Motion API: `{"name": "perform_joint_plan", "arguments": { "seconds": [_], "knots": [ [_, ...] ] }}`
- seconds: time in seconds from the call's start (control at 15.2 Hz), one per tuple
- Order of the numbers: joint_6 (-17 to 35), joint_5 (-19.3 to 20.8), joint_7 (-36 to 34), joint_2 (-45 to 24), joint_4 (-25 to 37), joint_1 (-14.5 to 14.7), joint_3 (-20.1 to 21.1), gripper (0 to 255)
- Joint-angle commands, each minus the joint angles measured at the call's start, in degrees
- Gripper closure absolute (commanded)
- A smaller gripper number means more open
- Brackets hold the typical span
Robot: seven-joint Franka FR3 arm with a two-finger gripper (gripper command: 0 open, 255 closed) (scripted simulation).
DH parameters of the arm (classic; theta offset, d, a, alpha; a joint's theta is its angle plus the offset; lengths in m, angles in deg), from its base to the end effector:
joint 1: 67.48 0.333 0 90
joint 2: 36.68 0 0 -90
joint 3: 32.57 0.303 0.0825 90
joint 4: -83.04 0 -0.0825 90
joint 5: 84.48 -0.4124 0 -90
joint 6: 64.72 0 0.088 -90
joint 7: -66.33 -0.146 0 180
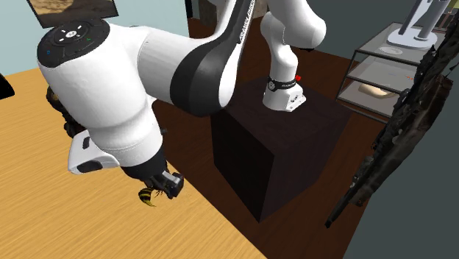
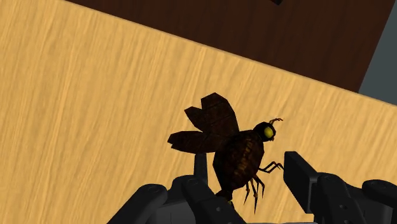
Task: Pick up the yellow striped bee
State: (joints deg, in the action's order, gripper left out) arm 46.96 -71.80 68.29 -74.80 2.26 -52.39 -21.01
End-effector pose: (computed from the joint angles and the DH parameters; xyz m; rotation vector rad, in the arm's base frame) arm 0.6650 0.2863 0.2447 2.9243 0.8373 -0.1409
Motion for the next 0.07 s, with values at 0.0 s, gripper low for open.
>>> {"name": "perform_joint_plan", "arguments": {
  "seconds": [0.0],
  "knots": [
    [-0.2,-0.1,0.0,0.4,-0.3,-0.1,0.0,255]
  ]
}}
